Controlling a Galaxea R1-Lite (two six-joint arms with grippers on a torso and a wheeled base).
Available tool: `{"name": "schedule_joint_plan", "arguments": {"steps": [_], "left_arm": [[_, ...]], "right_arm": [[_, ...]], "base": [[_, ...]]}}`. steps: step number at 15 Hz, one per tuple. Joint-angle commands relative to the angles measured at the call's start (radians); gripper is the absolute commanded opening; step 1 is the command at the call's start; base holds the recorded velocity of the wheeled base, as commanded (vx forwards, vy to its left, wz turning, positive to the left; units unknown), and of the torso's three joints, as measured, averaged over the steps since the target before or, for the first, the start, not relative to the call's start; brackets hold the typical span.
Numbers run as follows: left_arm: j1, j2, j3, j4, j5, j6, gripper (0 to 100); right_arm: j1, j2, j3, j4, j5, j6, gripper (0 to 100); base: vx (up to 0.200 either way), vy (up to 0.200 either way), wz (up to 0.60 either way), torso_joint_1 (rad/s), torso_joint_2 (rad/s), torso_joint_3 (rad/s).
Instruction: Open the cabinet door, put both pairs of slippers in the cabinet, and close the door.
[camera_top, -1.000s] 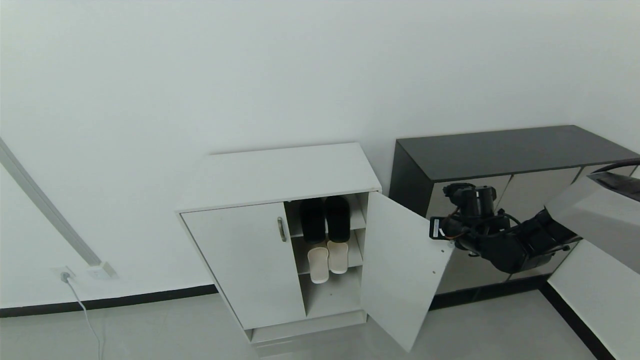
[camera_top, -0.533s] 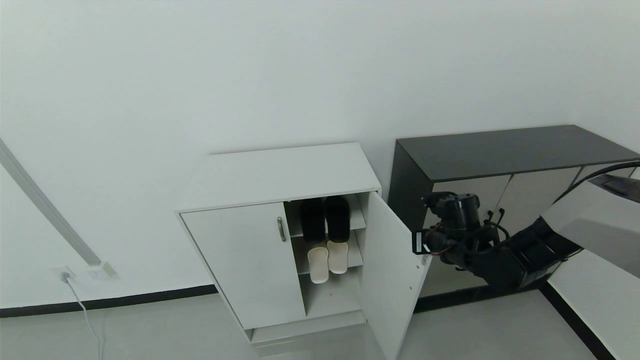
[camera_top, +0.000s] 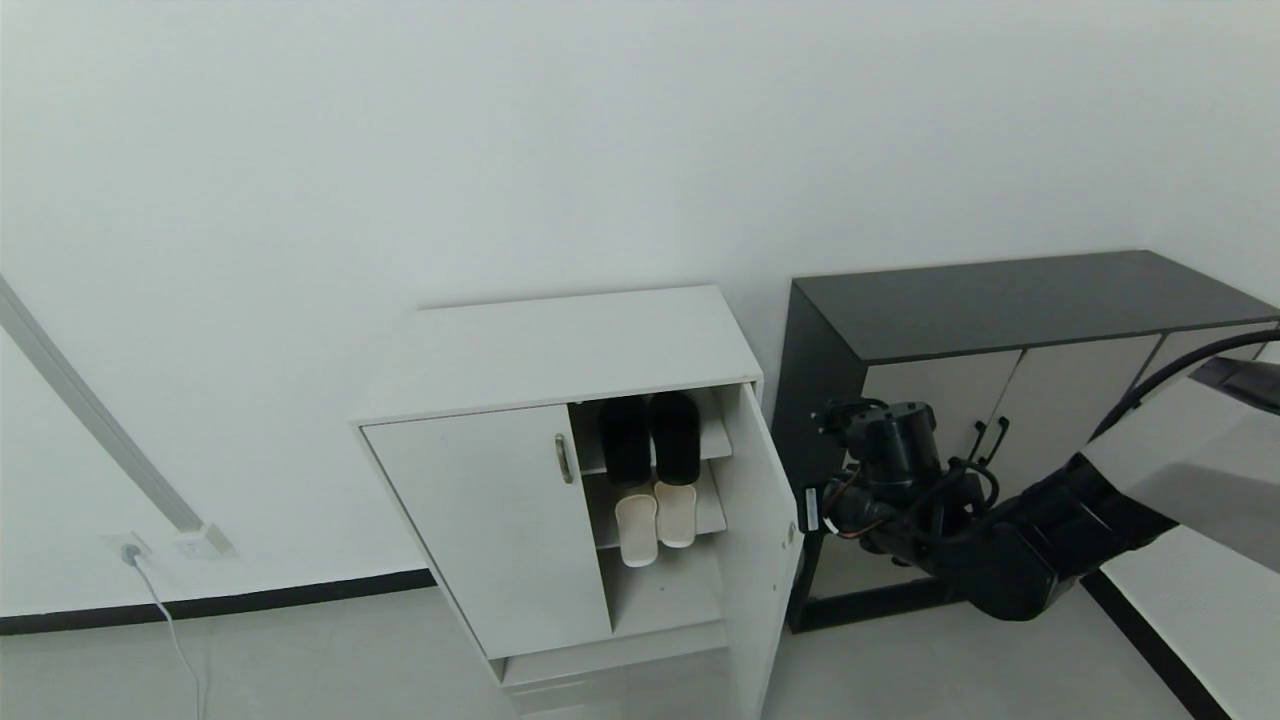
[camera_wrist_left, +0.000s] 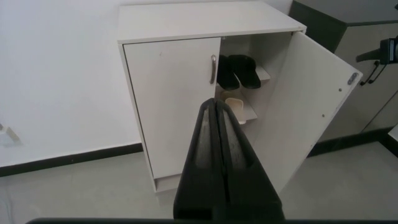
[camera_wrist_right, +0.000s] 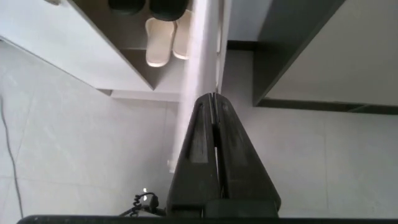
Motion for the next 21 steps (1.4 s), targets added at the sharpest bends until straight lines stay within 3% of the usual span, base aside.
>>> {"name": "schedule_joint_plan", "arguments": {"steps": [1,5,10,18,21], "left_arm": [[0.000,0.001,0.000,0.001,0.000,-0.001,0],[0.000,0.001,0.000,0.001,0.000,-0.001,0],[0.000,0.001,0.000,-0.001,0.000,-0.001,0],[0.000,0.001,0.000,-0.001,0.000,-0.001,0],[0.000,0.001,0.000,-0.001,0.000,-0.001,0]], "right_arm": [[0.015,0.040,0.001,0.001,-0.001,0.000,0],[0.087,0.049,0.016,-0.007,0.003,0.017,0],[0.176,0.014,0.082,-0.156,0.021,0.058,0],[0.179,-0.006,0.114,-0.173,0.024,0.038,0],[0.179,-0.002,0.137,-0.205,0.038,0.029,0]], "base": [[0.000,0.000,0.00,0.000,0.00,0.000],[0.000,0.000,0.00,0.000,0.00,0.000],[0.000,0.000,0.00,0.000,0.00,0.000],[0.000,0.000,0.00,0.000,0.00,0.000],[0.000,0.000,0.60,-0.001,0.01,-0.001]]}}
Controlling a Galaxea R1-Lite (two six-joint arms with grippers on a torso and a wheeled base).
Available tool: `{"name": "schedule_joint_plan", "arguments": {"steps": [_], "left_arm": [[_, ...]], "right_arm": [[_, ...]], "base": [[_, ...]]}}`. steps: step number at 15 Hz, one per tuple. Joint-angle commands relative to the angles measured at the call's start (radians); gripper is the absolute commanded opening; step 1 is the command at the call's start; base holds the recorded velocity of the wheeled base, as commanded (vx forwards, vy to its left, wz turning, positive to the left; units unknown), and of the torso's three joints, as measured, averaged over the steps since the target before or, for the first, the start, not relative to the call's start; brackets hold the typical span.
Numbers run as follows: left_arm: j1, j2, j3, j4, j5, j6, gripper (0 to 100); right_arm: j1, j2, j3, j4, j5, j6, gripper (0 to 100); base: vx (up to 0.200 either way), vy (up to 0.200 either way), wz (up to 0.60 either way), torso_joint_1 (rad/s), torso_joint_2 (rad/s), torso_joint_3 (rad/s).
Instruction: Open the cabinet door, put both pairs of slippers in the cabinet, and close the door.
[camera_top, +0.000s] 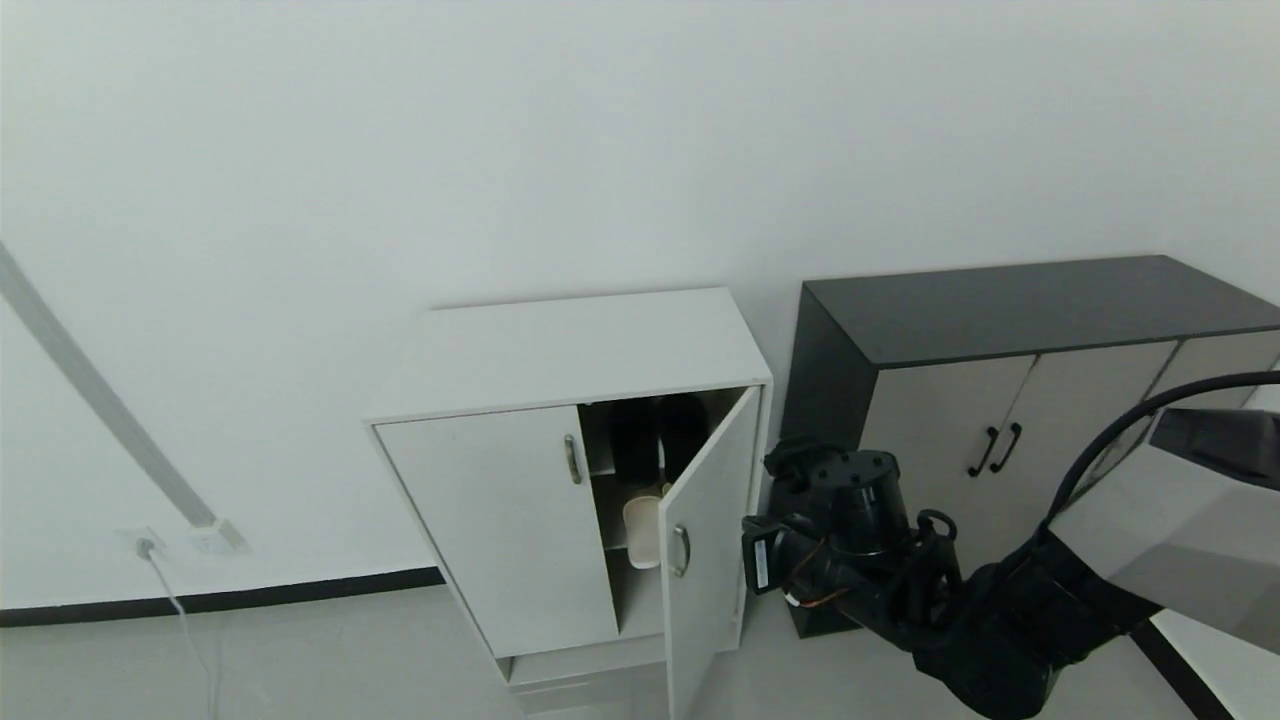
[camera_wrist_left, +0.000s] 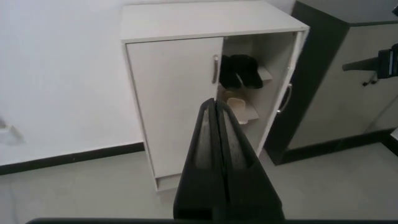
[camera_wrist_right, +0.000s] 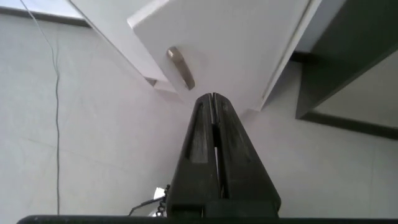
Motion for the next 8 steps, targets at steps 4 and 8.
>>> {"name": "schedule_joint_plan", "arguments": {"steps": [4,8], "left_arm": [[0.000,0.001,0.000,-0.001,0.002,-0.001,0],[0.000,0.001,0.000,0.000,0.002,-0.001,0]], "right_arm": [[-0.002,0.023,0.029,-0.050,0.017,-0.023,0],[-0.006,0.029,0.032,-0.089,0.010,-0.035,0]], "base": [[0.000,0.000,0.45,0.004,0.00,-0.001],[0.000,0.000,0.00,0.000,0.00,0.000]]}}
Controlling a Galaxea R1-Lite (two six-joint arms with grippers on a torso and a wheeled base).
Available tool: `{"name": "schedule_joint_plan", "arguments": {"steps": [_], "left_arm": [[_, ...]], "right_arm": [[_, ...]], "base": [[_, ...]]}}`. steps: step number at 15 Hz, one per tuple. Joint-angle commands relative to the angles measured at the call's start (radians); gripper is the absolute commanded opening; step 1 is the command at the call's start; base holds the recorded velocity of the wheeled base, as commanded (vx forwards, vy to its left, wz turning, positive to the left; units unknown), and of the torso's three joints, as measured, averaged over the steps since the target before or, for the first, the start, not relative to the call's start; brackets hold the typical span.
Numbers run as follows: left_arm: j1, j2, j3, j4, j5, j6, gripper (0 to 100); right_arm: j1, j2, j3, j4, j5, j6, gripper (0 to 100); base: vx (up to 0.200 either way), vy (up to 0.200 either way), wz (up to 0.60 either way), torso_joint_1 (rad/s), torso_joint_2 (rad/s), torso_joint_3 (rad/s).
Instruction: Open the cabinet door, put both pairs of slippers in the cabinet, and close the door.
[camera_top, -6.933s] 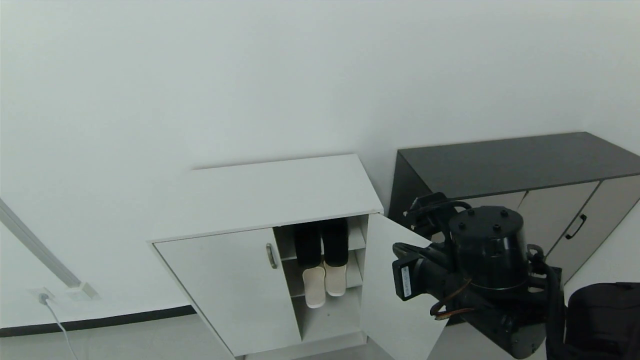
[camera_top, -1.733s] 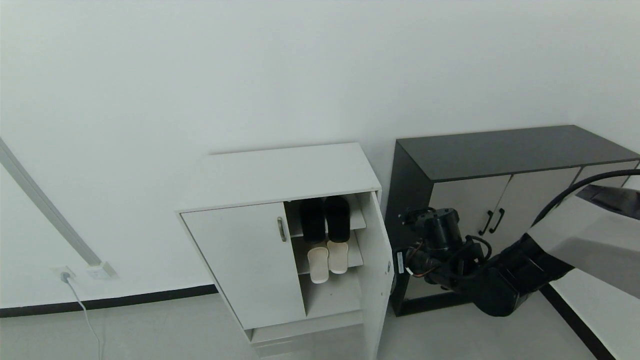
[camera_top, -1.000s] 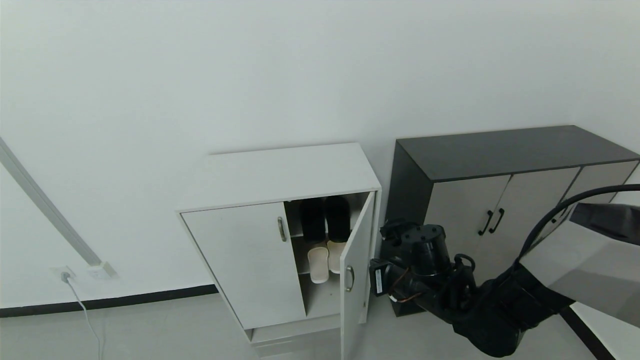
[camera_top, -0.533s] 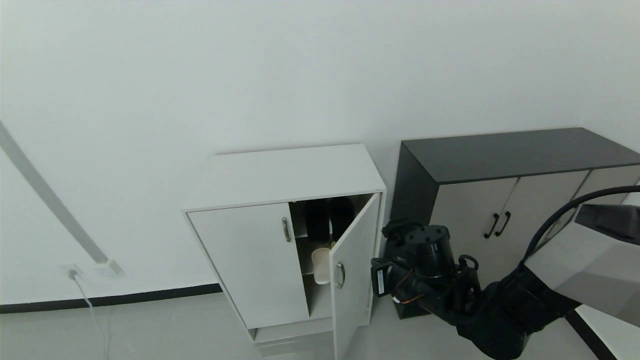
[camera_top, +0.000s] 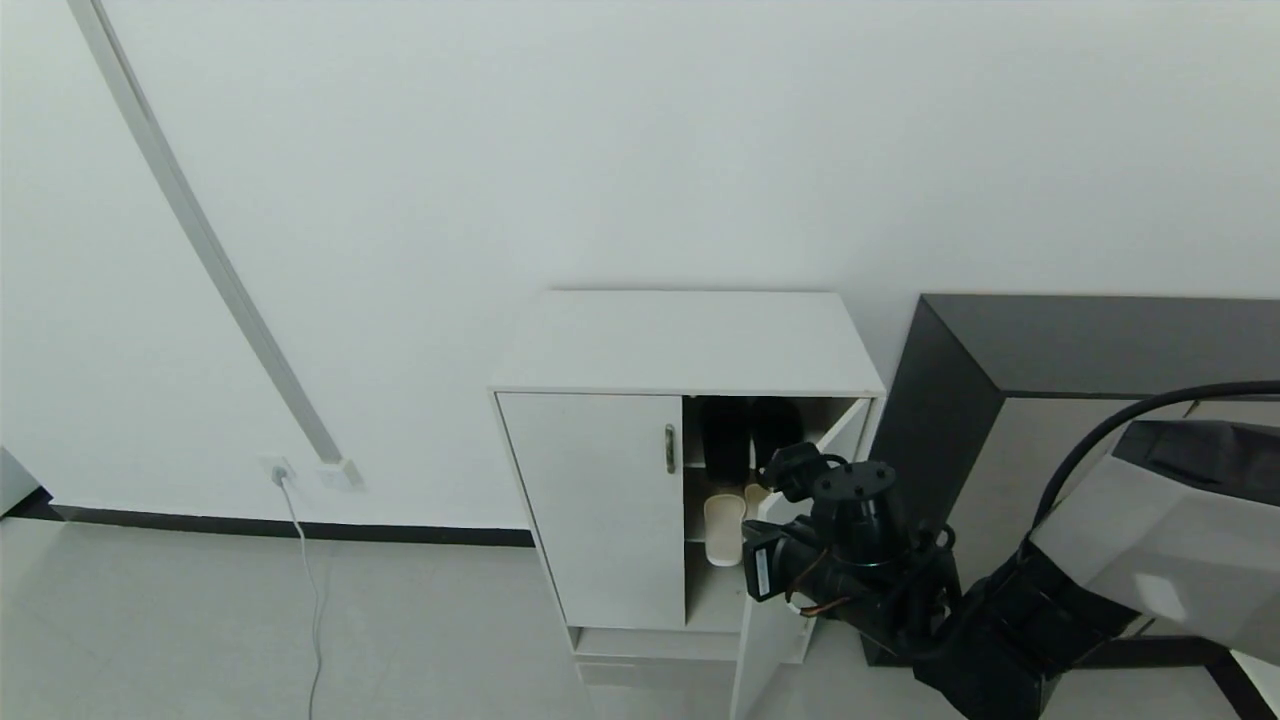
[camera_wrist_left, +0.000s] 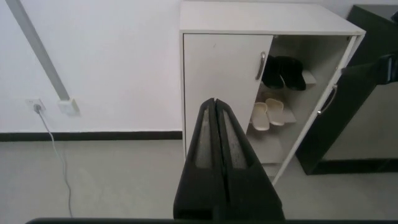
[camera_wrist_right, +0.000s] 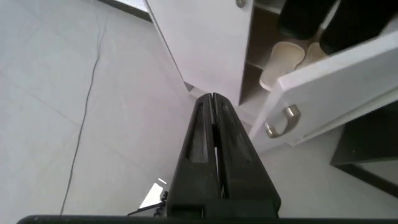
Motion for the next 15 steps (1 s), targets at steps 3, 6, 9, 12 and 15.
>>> {"name": "schedule_joint_plan", "arguments": {"steps": [3,6,9,12,15], "left_arm": [[0.000,0.001,0.000,-0.001,0.000,-0.001,0],[0.000,0.001,0.000,-0.001,-0.001,0.002,0],[0.000,0.001,0.000,0.000,-0.005,0.002,0],[0.000,0.001,0.000,-0.001,-0.001,0.002,0],[0.000,0.001,0.000,-0.001,-0.001,0.001,0]], "right_arm": [[-0.010,-0.033,0.014,0.007,-0.015,-0.016,0],[-0.022,-0.103,0.109,0.050,-0.075,-0.039,0],[-0.027,-0.111,0.205,0.047,-0.091,-0.039,0],[-0.031,-0.103,0.230,0.047,-0.101,-0.035,0],[-0.037,-0.085,0.225,0.045,-0.101,-0.033,0]], "base": [[0.000,0.000,0.00,0.000,0.00,0.000],[0.000,0.000,0.00,0.000,0.00,0.000],[0.133,0.000,0.00,-0.003,0.00,0.003],[0.133,0.000,0.00,-0.005,-0.01,0.006],[0.000,0.000,0.00,0.000,0.00,0.000]]}}
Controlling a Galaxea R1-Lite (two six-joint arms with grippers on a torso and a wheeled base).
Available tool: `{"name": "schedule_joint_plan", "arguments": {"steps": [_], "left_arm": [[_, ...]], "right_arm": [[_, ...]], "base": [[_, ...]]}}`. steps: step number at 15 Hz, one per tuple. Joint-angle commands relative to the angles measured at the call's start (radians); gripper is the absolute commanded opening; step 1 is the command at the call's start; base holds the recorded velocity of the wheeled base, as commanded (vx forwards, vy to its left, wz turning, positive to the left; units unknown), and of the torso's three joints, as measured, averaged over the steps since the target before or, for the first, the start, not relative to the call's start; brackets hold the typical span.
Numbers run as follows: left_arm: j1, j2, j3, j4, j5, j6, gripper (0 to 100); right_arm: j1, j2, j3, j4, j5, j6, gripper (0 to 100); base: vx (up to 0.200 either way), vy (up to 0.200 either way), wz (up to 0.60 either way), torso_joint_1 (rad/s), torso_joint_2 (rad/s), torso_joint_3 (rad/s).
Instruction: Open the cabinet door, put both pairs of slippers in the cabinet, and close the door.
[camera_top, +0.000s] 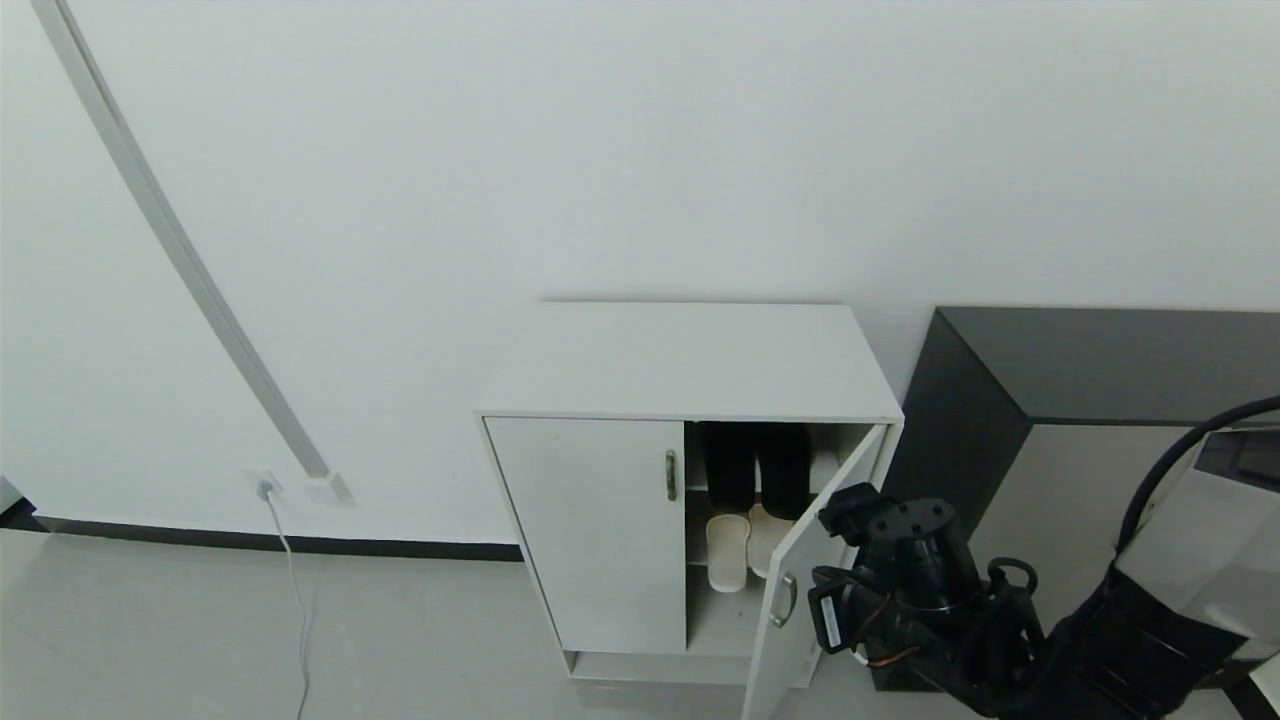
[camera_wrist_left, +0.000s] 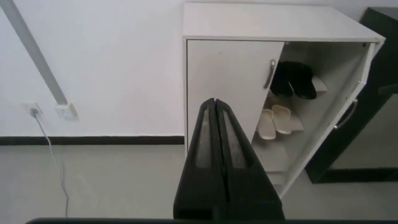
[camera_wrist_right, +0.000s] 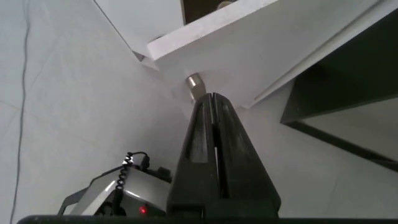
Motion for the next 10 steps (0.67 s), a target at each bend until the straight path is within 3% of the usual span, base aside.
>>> {"name": "schedule_joint_plan", "arguments": {"steps": [1,10], "left_arm": [[0.000,0.001,0.000,-0.001,0.000,-0.001,0],[0.000,0.001,0.000,-0.001,0.001,0.002,0]], "right_arm": [[-0.001,0.015,-0.003,0.000,0.002,0.000,0],[-0.041,0.213,-0.152,-0.106,0.007,-0.001,0]], "base": [[0.000,0.000,0.00,0.000,0.00,0.000],[0.000,0.000,0.00,0.000,0.00,0.000]]}}
